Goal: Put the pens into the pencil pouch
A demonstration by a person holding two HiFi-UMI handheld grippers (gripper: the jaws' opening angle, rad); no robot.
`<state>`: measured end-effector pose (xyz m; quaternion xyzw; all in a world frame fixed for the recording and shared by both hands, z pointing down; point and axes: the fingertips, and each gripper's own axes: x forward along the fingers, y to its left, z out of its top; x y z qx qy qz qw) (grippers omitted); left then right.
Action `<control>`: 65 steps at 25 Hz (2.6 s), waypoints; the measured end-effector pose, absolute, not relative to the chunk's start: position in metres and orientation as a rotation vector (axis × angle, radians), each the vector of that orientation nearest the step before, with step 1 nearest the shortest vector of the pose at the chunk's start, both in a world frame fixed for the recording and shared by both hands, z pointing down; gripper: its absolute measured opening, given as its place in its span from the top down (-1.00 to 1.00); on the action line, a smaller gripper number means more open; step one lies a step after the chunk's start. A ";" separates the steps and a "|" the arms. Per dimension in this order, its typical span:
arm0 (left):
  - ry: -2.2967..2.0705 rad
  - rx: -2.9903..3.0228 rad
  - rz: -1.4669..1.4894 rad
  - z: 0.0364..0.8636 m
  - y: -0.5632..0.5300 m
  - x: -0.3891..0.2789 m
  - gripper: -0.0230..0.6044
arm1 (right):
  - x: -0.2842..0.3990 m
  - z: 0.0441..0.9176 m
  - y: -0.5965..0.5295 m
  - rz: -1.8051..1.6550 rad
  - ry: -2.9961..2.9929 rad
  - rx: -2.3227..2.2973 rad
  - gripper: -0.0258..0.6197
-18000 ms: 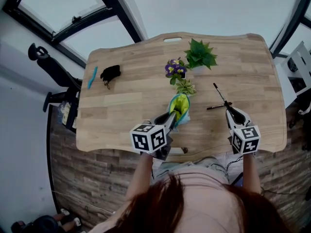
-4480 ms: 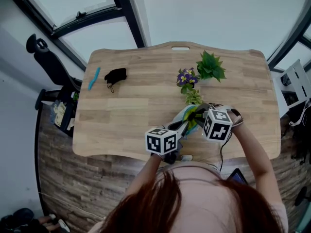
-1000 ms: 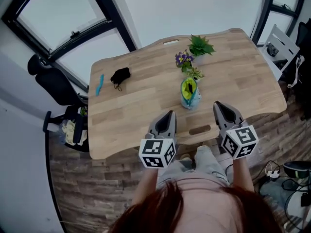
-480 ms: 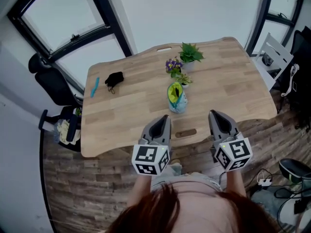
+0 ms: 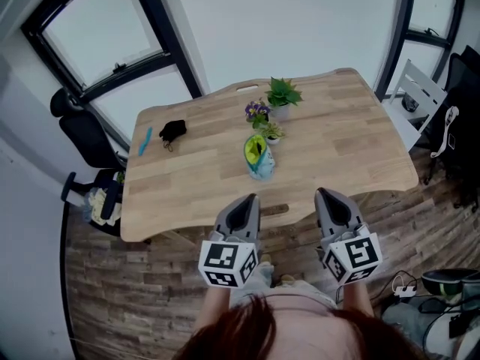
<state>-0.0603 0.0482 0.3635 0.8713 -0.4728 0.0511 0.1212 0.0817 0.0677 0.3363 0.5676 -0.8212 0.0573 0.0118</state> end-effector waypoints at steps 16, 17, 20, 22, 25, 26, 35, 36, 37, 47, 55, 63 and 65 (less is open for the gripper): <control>-1.398 2.563 0.152 0.347 0.078 -0.052 0.92 | 0.077 0.321 0.091 0.126 -2.596 1.727 0.92; -1.396 2.567 0.151 0.346 0.076 -0.053 0.92 | 0.075 0.320 0.089 0.121 -2.597 1.726 0.92; -1.388 2.573 0.143 0.344 0.068 -0.057 0.92 | 0.073 0.315 0.083 0.105 -2.591 1.733 0.92; -1.380 2.581 0.138 0.342 0.062 -0.057 0.92 | 0.073 0.313 0.080 0.097 -2.584 1.742 0.92; -1.364 2.596 0.137 0.340 0.053 -0.056 0.92 | 0.072 0.313 0.074 0.083 -2.578 1.752 0.92; -1.356 2.599 0.139 0.340 0.051 -0.056 0.92 | 0.071 0.313 0.071 0.080 -2.574 1.757 0.92; -1.287 2.621 0.151 0.342 0.035 -0.052 0.92 | 0.071 0.315 0.060 0.085 -2.534 1.788 0.92; -1.282 2.623 0.150 0.342 0.034 -0.053 0.92 | 0.070 0.316 0.059 0.085 -2.531 1.789 0.92; -1.279 2.624 0.149 0.343 0.033 -0.053 0.92 | 0.069 0.317 0.058 0.086 -2.528 1.789 0.92; -1.249 2.610 0.148 0.351 0.025 -0.056 0.92 | 0.067 0.325 0.052 0.110 -2.488 1.795 0.92; -1.239 2.603 0.140 0.355 0.018 -0.058 0.92 | 0.064 0.328 0.045 0.111 -2.481 1.788 0.92; -1.225 2.602 0.144 0.358 0.009 -0.054 0.92 | 0.064 0.330 0.038 0.114 -2.471 1.778 0.92; -1.222 2.604 0.144 0.359 0.007 -0.053 0.92 | 0.064 0.331 0.035 0.113 -2.469 1.777 0.92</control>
